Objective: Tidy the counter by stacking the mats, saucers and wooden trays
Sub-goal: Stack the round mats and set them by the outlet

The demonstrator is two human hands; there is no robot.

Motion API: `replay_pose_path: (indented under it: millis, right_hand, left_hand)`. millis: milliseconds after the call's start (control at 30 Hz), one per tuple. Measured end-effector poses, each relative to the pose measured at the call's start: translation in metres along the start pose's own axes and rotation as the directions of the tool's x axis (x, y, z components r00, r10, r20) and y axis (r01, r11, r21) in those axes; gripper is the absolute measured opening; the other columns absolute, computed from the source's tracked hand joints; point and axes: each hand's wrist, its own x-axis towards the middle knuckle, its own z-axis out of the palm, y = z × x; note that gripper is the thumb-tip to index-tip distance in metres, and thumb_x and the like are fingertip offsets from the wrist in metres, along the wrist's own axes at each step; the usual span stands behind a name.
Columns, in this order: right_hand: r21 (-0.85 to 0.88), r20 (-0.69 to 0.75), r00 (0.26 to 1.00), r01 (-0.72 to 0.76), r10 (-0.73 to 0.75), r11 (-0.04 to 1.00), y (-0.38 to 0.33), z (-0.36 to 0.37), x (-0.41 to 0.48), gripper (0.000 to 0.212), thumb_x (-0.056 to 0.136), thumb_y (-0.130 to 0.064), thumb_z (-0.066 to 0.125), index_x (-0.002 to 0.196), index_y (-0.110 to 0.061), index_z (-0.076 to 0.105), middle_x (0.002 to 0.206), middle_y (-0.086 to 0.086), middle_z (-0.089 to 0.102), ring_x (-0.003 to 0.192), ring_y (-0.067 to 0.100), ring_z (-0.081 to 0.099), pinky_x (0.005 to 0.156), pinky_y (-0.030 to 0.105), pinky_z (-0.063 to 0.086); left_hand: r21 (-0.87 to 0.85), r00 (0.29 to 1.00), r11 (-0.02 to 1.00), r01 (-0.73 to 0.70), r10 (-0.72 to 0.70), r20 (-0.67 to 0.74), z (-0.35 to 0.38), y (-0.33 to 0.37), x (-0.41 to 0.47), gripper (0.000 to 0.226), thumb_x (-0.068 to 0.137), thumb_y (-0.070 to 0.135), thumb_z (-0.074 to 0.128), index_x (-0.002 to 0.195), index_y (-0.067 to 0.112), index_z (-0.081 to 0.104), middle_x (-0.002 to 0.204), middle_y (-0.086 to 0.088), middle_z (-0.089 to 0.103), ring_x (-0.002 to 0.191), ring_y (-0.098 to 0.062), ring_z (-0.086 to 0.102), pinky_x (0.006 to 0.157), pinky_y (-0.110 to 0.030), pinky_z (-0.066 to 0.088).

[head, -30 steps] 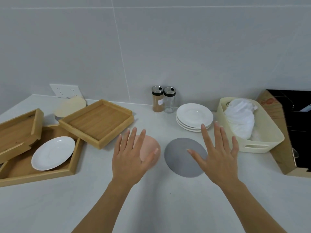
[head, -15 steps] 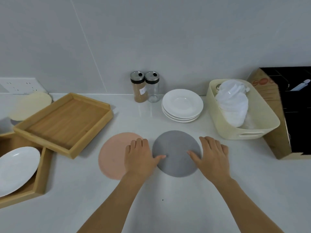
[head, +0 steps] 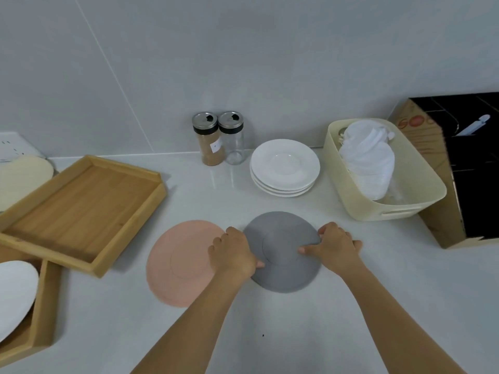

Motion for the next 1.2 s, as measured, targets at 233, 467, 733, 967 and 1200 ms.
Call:
replay_pose_path:
  millis: [233, 467, 733, 967, 1200]
  right_hand:
    - [0.263, 0.020, 0.997, 0.071, -0.079, 0.962, -0.003, 0.002, -0.003, 0.050, 0.068, -0.019, 0.078, 0.092, -0.012, 0.034, 0.089, 0.002, 0.046, 0.081, 0.020, 0.047, 0.073, 0.033, 0.042]
    - [0.456, -0.032, 0.992, 0.124, -0.123, 0.881, -0.010, 0.007, -0.017, 0.039, 0.079, -0.009, 0.068, 0.100, -0.015, 0.036, 0.090, 0.001, 0.047, 0.078, 0.017, 0.050, 0.056, 0.019, 0.039]
    - [0.550, -0.052, 0.975, 0.208, -0.215, 0.809, -0.062, 0.003, -0.029, 0.045, 0.078, -0.007, 0.068, 0.103, -0.019, 0.033, 0.084, -0.003, 0.048, 0.072, 0.005, 0.050, 0.053, 0.017, 0.037]
    - [0.541, 0.109, 0.950, 0.190, -0.292, 0.819, -0.112, 0.037, -0.036, 0.048, 0.076, -0.007, 0.070, 0.107, -0.018, 0.036, 0.092, 0.004, 0.054, 0.077, 0.016, 0.055, 0.055, 0.021, 0.043]
    - [0.442, 0.152, 0.934, 0.227, -0.322, 0.868, -0.130, 0.069, -0.042, 0.043, 0.075, -0.006, 0.069, 0.103, -0.015, 0.037, 0.095, 0.003, 0.053, 0.072, 0.011, 0.052, 0.054, 0.018, 0.041]
  left_hand:
    - [-0.010, 0.999, 1.000, -0.010, 0.010, 0.038, 0.004, -0.002, 0.007, 0.063, 0.074, 0.034, 0.074, 0.122, 0.006, 0.045, 0.126, -0.013, 0.048, 0.118, -0.030, 0.041, 0.094, -0.035, 0.036]
    - [-0.455, 0.995, 0.885, -0.100, 0.079, -0.065, -0.003, -0.019, 0.005, 0.014, 0.084, 0.012, 0.057, 0.097, 0.007, 0.054, 0.090, -0.005, 0.059, 0.083, -0.025, 0.055, 0.069, -0.032, 0.041]
    - [-0.653, 0.978, 0.746, -0.131, -0.012, -0.210, -0.040, -0.057, -0.001, 0.011, 0.083, 0.007, 0.059, 0.080, 0.012, 0.050, 0.076, -0.002, 0.057, 0.078, -0.027, 0.058, 0.075, -0.047, 0.051]
    - [-0.775, 0.971, 0.631, 0.029, -0.201, -0.127, -0.042, -0.126, 0.002, 0.012, 0.082, 0.008, 0.063, 0.077, 0.012, 0.053, 0.082, -0.008, 0.061, 0.088, -0.034, 0.061, 0.080, -0.056, 0.052]
    - [-0.639, 0.952, 0.763, 0.093, -0.256, -0.166, -0.030, -0.157, 0.000, 0.008, 0.083, 0.012, 0.063, 0.084, 0.007, 0.057, 0.091, -0.011, 0.060, 0.089, -0.030, 0.057, 0.078, -0.042, 0.049]
